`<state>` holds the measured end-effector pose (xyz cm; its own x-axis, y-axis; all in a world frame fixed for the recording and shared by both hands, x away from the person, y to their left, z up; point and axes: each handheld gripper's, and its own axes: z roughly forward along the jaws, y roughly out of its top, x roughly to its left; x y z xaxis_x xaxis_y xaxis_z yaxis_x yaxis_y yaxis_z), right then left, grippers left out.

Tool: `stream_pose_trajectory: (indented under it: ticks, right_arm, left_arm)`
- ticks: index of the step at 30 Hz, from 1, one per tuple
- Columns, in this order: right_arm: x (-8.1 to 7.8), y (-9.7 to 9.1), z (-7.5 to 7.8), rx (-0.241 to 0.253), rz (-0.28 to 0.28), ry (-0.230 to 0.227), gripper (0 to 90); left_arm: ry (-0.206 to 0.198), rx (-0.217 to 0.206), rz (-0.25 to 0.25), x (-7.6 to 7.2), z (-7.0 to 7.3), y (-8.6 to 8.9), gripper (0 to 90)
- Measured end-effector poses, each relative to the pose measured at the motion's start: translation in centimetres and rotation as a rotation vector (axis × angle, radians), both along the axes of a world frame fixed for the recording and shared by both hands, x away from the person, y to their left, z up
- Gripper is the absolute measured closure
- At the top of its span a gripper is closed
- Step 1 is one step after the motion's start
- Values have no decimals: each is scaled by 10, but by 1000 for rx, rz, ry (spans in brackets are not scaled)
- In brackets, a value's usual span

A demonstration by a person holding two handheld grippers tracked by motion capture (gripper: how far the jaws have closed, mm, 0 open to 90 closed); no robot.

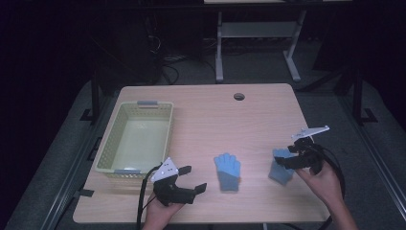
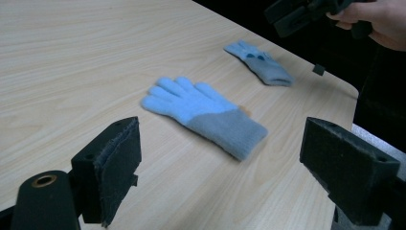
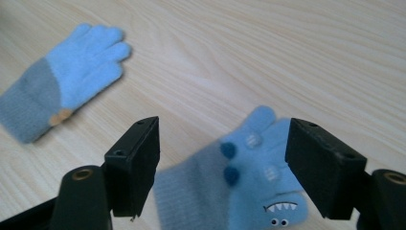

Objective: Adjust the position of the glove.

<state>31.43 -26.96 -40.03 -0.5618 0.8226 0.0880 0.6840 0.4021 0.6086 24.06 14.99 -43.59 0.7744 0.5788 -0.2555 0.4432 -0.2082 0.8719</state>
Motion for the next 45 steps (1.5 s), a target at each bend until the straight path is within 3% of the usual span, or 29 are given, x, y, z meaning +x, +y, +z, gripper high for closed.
stream_pose_trajectory:
  ticks: [5,10,13,17,25,27,35,45]
  right_arm:
    - [7,-3,-4,-20,-11,35,312]
    - [16,-7,-15,-52,-12,96,394]
    - [19,-8,-23,-71,-18,128,395]
    - [19,-6,-31,-87,-5,168,444]
    - [19,-1,-37,-141,16,186,529]
    - [20,1,-41,-156,15,215,537]
    - [21,4,-44,-178,14,213,551]
    - [23,6,-43,-209,16,210,688]
  left_arm:
    - [3,-4,-12,0,-2,-1,136]
    - [-1,-1,-12,0,-1,-1,136]
    - [-2,-4,-12,1,-2,-1,136]
    - [15,-4,-15,1,-4,-1,136]
    - [14,-2,-18,1,-4,-1,136]
    - [13,1,-19,1,-4,-1,137]
    - [15,0,-25,1,-6,-3,137]
    - [15,0,-23,1,-5,-1,138]
